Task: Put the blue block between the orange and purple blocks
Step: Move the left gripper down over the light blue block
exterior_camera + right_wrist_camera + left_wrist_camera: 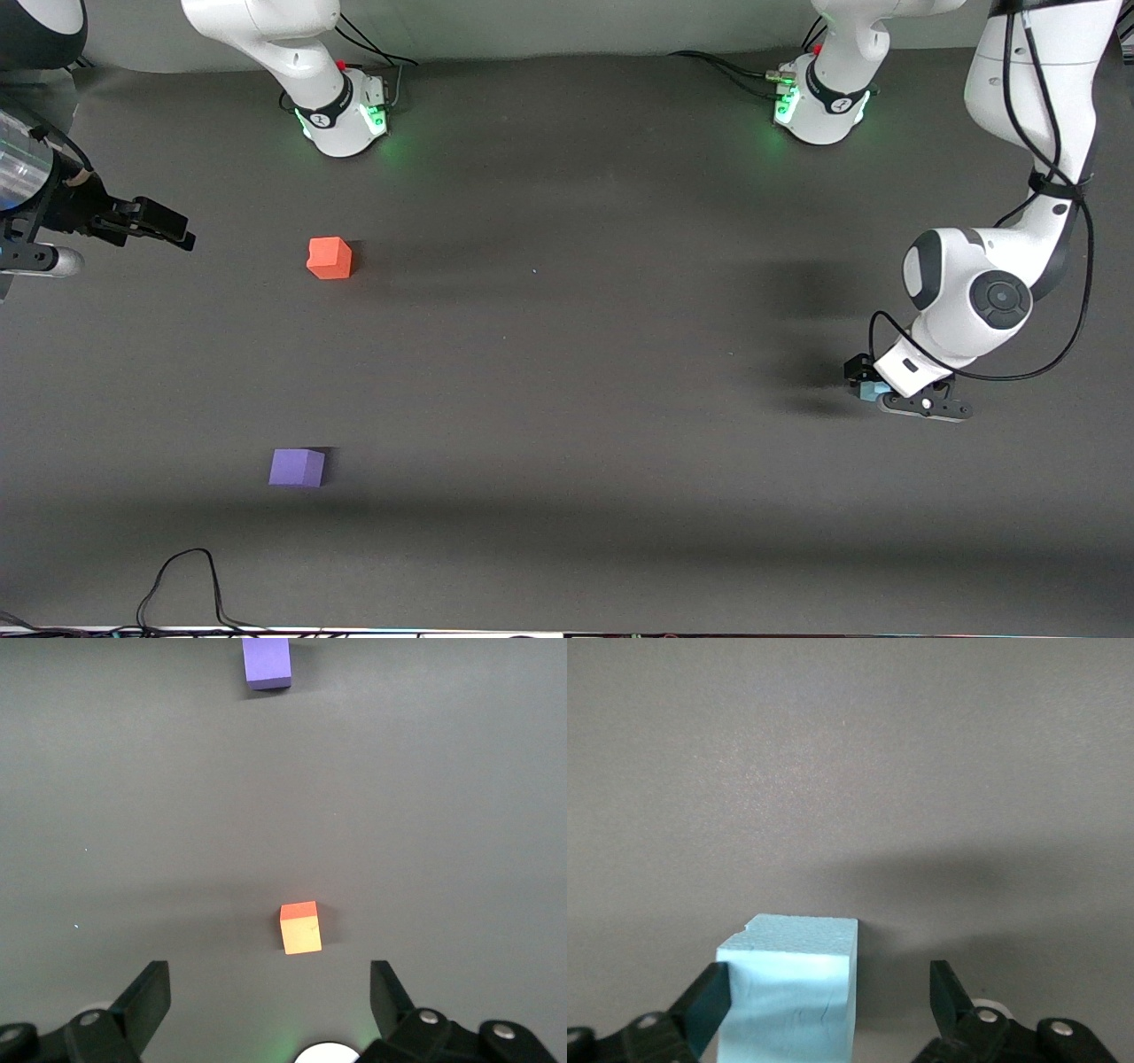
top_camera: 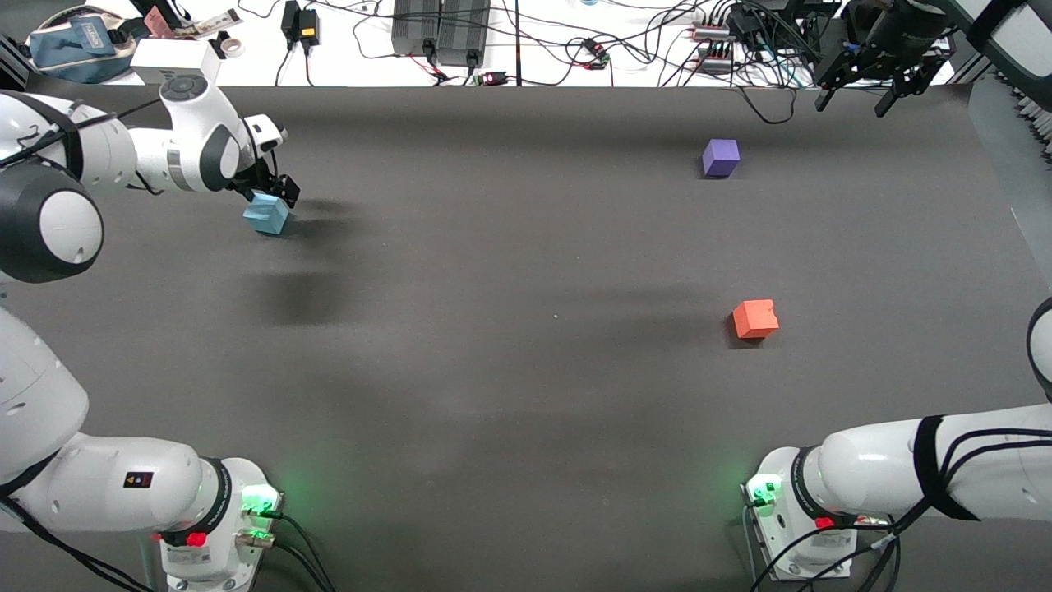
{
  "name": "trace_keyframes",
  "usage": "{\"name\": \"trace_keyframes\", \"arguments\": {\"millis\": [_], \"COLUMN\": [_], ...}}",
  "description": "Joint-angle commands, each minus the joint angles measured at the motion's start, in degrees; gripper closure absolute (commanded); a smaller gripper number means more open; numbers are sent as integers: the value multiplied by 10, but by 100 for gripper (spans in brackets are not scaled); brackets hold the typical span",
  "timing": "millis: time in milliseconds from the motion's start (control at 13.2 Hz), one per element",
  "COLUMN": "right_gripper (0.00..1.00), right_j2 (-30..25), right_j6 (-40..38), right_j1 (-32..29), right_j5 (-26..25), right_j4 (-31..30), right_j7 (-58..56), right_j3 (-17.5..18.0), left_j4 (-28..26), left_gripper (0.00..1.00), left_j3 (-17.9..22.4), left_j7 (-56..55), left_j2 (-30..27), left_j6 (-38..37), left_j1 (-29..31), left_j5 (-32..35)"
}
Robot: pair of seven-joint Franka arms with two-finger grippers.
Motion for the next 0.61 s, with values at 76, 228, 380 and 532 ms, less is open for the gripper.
{"name": "trace_keyframes", "arguments": {"millis": [76, 228, 380, 532], "right_gripper": [0, 0, 0, 0], "right_j2": [-3, -3, -3, -3], "right_j6": [-4, -4, -4, -4], "right_j1": [2, 2, 2, 2], "right_j5": [9, 10, 10, 10], "right_j4": [-1, -1, -1, -1], "right_j7": [-9, -9, -9, -9], "right_j3": [-6, -6, -6, -6], "left_j4": [-12, -12, -18, -21], "left_gripper": [0, 0, 0, 0], "left_j3": [5, 6, 6, 7], "left_j7": [8, 8, 8, 8], "left_j2": [0, 5, 13, 26], "left_j6": [15, 19, 39, 59], "left_j1": [1, 1, 1, 1], "left_j5": [18, 18, 18, 18]}}
